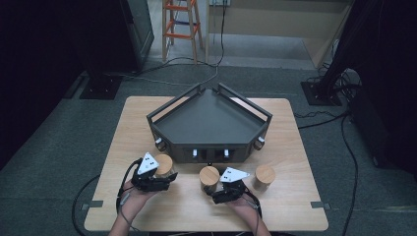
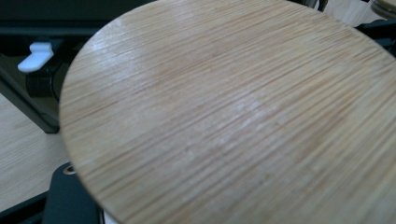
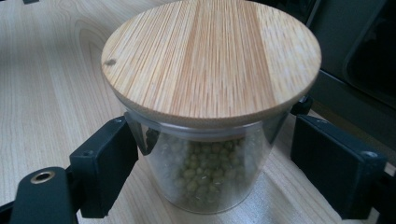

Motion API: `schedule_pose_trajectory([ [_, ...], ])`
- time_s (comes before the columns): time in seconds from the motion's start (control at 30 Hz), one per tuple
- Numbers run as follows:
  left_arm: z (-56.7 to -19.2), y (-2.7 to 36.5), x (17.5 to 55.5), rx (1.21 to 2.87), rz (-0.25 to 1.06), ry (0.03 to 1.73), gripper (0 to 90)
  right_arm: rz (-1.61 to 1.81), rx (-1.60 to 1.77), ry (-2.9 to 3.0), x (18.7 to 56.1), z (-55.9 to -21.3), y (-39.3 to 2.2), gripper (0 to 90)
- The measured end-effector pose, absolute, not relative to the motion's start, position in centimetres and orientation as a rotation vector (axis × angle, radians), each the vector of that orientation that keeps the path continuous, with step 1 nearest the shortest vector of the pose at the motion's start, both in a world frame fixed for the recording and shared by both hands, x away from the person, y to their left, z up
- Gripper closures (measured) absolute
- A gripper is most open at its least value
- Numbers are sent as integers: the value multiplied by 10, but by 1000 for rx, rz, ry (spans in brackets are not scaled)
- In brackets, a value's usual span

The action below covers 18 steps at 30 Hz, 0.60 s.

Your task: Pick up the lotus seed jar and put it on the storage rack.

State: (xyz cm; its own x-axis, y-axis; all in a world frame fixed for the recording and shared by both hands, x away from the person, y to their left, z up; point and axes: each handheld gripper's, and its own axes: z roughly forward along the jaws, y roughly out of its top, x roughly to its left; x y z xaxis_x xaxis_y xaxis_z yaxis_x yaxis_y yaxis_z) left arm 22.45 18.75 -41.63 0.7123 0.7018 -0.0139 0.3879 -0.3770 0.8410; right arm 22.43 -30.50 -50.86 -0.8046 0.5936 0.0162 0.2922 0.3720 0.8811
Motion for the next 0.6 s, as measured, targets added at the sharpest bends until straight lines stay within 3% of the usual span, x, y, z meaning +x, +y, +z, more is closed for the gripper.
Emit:
schedule_pose_trajectory([
  [0.6,-395,184,238,2004,413,817,255,1405,780,2332,224,-509,-305,150],
])
